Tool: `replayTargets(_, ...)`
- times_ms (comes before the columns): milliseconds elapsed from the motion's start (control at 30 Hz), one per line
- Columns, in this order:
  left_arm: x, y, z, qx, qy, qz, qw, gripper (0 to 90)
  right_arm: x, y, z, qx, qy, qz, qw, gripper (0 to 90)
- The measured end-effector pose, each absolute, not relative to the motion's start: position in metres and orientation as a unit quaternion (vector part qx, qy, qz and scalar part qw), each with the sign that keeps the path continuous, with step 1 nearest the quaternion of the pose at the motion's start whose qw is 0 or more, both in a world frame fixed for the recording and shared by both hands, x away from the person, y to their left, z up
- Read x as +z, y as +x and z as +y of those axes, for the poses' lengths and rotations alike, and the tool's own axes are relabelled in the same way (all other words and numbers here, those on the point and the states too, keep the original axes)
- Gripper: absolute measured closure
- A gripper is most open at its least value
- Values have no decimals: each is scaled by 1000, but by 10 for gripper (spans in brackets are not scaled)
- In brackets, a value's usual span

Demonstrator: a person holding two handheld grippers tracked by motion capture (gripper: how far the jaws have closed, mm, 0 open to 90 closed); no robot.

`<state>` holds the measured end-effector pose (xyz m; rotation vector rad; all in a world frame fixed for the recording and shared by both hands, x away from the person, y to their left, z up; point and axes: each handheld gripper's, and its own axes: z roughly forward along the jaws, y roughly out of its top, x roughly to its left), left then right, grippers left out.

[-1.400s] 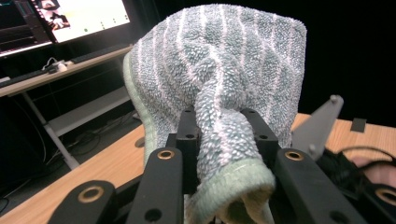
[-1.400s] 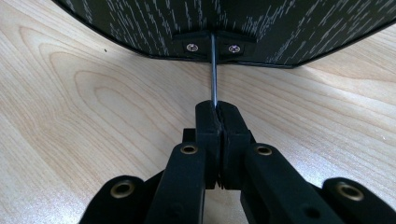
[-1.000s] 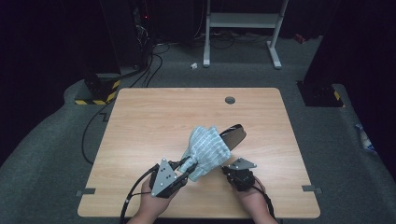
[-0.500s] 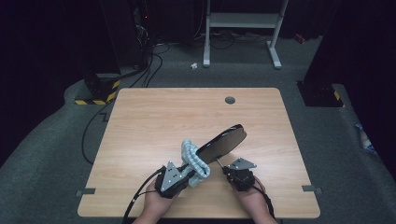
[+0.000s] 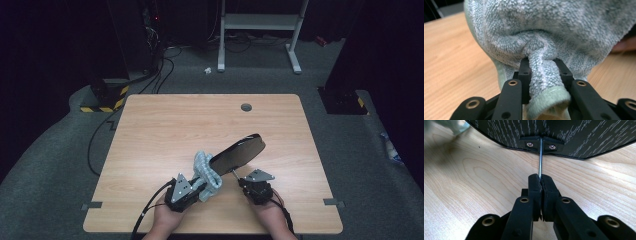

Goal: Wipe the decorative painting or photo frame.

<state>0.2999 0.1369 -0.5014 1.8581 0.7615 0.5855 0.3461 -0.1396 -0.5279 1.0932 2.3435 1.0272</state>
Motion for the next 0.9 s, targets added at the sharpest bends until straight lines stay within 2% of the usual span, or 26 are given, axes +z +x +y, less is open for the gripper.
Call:
replayTargets(100,-485,294,141,251,747,307,533,722,-528,346,-139,362,387,829,180,876)
replayTargets(200,-459,284,146,289,715,290,567,722,-528,346,-140,362,387,829,179,878)
replayTargets(333,-450,282,146,296,700,282,585,721,-528,346,-139,362,387,829,180,878)
replayTargets(500,-457,293,139,286,715,286,571,722,-528,346,-140,362,386,829,180,879)
replayTargets(600,-475,302,131,281,739,295,537,722,-528,347,-141,366,389,827,174,880)
replayTargets(900,-504,308,132,276,760,316,497,723,-528,346,-139,360,388,828,183,880)
